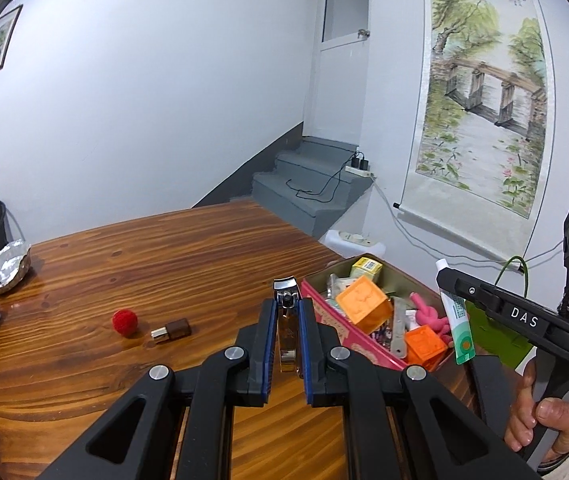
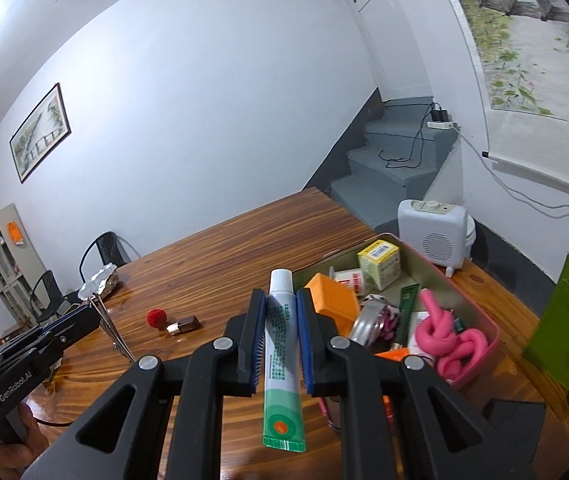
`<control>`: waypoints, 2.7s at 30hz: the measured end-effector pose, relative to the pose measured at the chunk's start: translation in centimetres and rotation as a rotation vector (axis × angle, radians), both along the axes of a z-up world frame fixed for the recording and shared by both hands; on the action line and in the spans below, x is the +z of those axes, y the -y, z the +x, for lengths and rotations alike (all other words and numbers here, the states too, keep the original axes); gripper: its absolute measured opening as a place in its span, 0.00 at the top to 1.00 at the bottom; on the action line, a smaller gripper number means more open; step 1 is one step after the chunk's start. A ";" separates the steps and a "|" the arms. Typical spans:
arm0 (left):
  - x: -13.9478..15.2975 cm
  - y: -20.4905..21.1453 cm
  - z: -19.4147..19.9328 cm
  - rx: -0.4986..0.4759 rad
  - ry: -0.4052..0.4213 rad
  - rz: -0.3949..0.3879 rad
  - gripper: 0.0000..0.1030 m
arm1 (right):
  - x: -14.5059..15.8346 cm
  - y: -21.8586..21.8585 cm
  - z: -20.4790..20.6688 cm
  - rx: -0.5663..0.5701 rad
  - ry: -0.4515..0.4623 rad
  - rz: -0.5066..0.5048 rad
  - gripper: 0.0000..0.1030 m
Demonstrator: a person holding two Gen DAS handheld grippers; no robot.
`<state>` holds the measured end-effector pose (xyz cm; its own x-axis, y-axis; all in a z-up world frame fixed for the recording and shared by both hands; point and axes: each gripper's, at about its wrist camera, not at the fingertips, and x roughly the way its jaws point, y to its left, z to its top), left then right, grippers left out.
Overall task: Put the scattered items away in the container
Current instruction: 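Carry the nail clipper and toothpaste tube with both tools over the tin, then open both tools to drop the clipper and toothpaste tube into the tin, then move both tools back toward the red pompom and brown bottle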
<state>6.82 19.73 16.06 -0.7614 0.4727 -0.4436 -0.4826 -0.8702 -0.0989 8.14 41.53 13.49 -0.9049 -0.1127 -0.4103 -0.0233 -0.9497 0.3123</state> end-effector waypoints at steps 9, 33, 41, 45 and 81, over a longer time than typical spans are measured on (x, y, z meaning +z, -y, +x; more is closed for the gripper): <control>0.4 -2.9 0.2 -0.057 -0.003 -0.003 0.89 | 0.1 -2.4 0.8 -0.037 -0.010 -0.011 0.83; -0.7 -16.4 -3.3 -0.276 0.049 -0.043 0.89 | -2.0 -9.6 -1.5 -0.119 0.051 -0.045 0.83; -2.3 -17.9 -6.0 -0.312 0.118 -0.012 0.81 | -4.5 -10.3 -3.4 -0.108 0.141 -0.063 0.78; -2.1 -16.0 -6.3 -0.254 0.093 0.062 0.13 | -5.4 -10.9 -3.5 -0.128 0.158 -0.103 0.41; -4.8 2.4 -7.5 0.133 0.219 0.086 0.13 | -3.2 3.6 -4.9 0.063 0.111 0.054 0.22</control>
